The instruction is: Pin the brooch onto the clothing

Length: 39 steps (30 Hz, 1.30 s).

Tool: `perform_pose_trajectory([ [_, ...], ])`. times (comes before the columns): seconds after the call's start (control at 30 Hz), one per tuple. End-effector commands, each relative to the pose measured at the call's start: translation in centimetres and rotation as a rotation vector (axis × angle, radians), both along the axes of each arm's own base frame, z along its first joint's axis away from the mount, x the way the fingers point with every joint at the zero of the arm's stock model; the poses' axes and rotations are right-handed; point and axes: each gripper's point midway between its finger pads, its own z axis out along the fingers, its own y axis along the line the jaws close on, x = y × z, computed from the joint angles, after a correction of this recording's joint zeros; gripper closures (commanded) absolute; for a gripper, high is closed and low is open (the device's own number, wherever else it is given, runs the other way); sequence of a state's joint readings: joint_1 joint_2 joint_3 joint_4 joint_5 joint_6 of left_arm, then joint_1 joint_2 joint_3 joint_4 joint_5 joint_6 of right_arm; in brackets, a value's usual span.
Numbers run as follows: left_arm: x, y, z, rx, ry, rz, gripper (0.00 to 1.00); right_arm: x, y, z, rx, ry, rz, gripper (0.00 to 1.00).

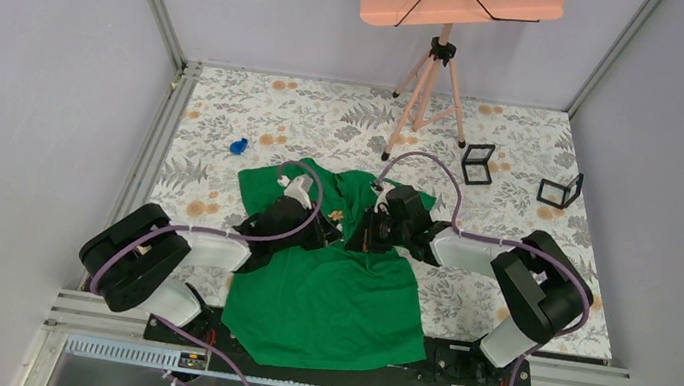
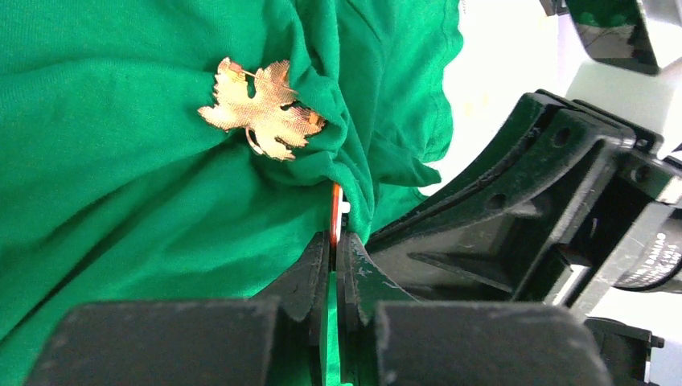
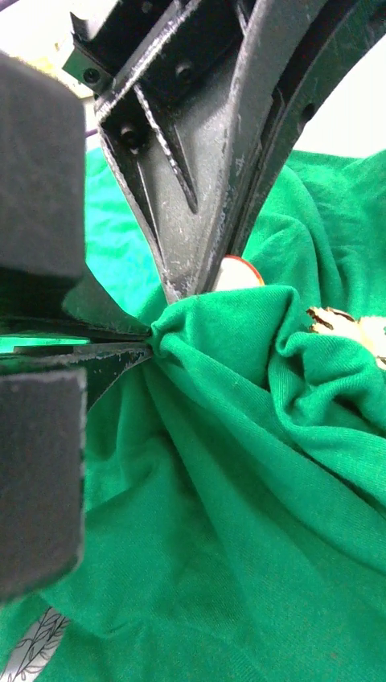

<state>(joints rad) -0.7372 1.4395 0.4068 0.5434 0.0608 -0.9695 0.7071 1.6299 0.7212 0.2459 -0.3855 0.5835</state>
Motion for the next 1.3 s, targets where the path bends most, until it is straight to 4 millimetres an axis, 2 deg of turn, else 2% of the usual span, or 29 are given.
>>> perform_pose_trajectory([
  [0.0,1.4,-0.8,4.0,-0.121,-0.112,0.030,1.00,-0.4,0.6,-0.5,0.022,0.019,-0.004,1.00],
  [0.3,0.9,-0.9,5.0,-0.172,-0.141,0.018,1.00,-0.4,0.5,-0.9,0.021,0.034,-0.021,1.00],
  [0.43,0.6,-1.0,5.1,-0.172,-0.154,-0.006,1.00,-0.6,0.4,-0.4,0.024,0.023,-0.008,0.99],
  [0.6,0.1,-0.7,4.4,-0.151,-0.127,-0.053,1.00,-0.6,-1.1,1.8,-0.018,-0.061,-0.004,0.67],
  [0.67,-0.2,-0.5,4.4,-0.155,-0.120,-0.077,1.00,-0.7,-2.0,3.5,-0.029,-0.117,-0.006,0.55],
  [0.8,-0.9,-0.3,4.8,-0.150,-0.104,-0.152,1.00,-1.4,-3.8,6.0,-0.035,-0.196,0.005,0.42],
  [0.9,-2.0,-1.1,5.5,-0.139,-0.085,-0.256,1.00,-2.0,-5.0,7.5,-0.012,-0.260,0.004,0.34],
  [1.03,-3.3,-1.7,7.1,-0.149,-0.110,-0.394,1.00,-2.8,-6.0,8.6,0.069,-0.346,0.019,0.29],
  [1.27,-5.1,-1.2,8.5,-0.110,-0.143,-0.516,1.00,-4.0,-5.8,11.4,0.333,-0.420,0.036,0.28],
])
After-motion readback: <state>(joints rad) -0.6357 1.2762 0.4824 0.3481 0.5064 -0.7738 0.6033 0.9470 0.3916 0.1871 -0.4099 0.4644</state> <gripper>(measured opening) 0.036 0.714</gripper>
